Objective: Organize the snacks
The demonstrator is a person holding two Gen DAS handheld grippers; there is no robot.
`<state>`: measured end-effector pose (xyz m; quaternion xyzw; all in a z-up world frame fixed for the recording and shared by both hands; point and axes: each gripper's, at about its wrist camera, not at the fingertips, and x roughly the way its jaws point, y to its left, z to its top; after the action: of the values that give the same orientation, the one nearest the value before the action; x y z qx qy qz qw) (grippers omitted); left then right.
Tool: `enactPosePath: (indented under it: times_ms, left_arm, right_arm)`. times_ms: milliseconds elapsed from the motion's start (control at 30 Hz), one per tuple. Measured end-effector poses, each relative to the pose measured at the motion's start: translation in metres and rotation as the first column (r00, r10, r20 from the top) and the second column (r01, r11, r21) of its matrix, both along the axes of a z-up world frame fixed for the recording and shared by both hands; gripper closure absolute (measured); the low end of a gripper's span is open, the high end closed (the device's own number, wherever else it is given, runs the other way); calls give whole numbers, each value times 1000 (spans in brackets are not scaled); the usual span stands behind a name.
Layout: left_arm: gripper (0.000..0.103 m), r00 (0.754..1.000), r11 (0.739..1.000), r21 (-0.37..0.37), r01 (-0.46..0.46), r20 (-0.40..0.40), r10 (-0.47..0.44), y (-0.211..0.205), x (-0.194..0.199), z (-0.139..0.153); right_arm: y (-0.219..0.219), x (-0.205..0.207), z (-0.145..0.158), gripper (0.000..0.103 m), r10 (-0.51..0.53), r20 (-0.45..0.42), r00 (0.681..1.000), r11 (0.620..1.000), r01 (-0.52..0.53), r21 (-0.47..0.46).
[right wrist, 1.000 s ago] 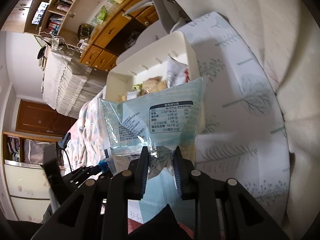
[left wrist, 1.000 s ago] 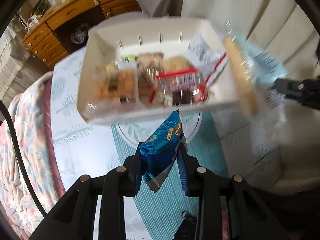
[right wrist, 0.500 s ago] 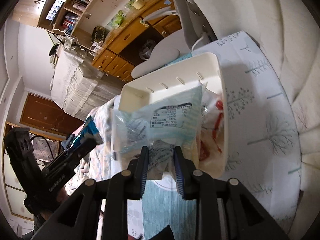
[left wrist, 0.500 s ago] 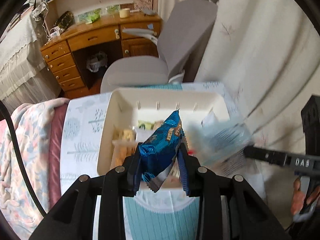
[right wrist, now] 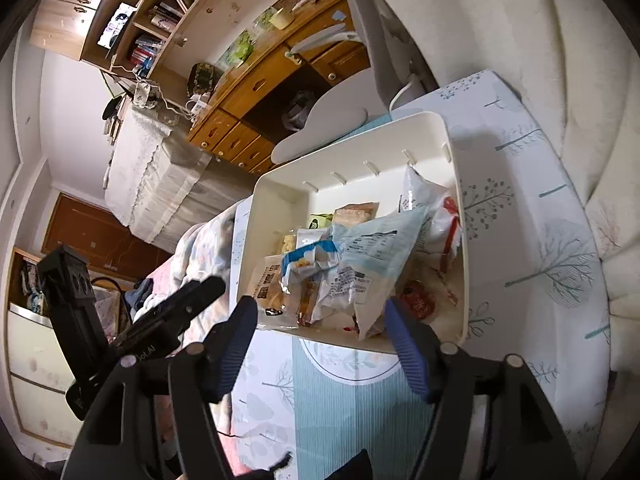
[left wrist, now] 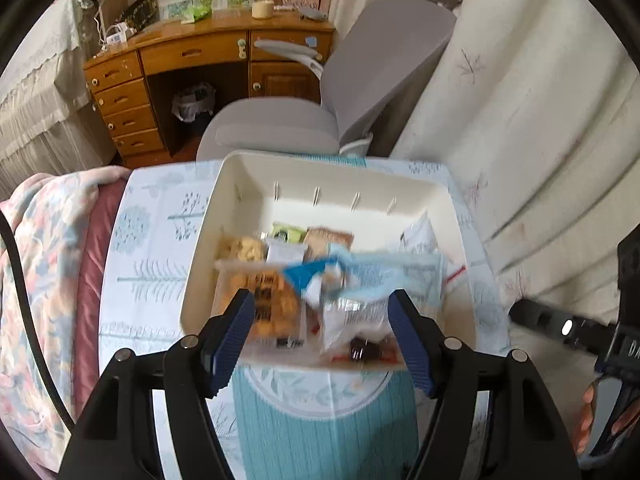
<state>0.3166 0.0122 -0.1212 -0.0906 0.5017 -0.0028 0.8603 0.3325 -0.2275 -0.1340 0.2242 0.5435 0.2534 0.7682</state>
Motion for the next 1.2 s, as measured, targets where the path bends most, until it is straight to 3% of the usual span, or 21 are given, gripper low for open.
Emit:
enactPosePath:
  times_ms: [133,200,300,400,567,700,767,867,967,1200]
  left_arm:
    - [34,1000,1000,23,11,-27,-11,12,-22,7]
    - [22,999,999,41,29,-26,-28,18,-37,15]
    - [20,998,995,83,52,-22,-51,27,-65,28]
    - [20,996,995,61,78,-36,-76,34,-90,34]
    - [20,993,993,28,119,-28,-118,42,-133,46]
    - [11,995,994,41,102,-7,-102,43,-168,59]
    - [11,994,993,45,107,1,-107,40,-185,65]
    - [10,996,994,66,83,27,-85,36,-209,74]
    - [1,997,994,89,58,45,-62,27,-228,83]
    - [1,995,989,143,-44,96,30,6,-258,103]
  right_arm:
    - [0,-21,6,29,-51,22,998,997,52,-48]
    - [2,-35,11,26,-74,38,997,993,77,-92]
    - [6,-62,22,23,-115,58,992,986,121,-115]
    - [12,-104,32,18,-152,96,984,969,168,-180]
    - [19,-147,36,9,-173,79,982,958,186,-217]
    - [28,-189,45,5,-150,88,985,951,168,-260]
    - [34,-211,51,5,-113,79,990,941,132,-311]
    - [34,-224,59,4,-105,92,990,940,129,-316]
    - [37,-245,75,3,-60,127,990,939,99,-330]
    - [40,-263,92,0,-1,170,985,932,63,-358]
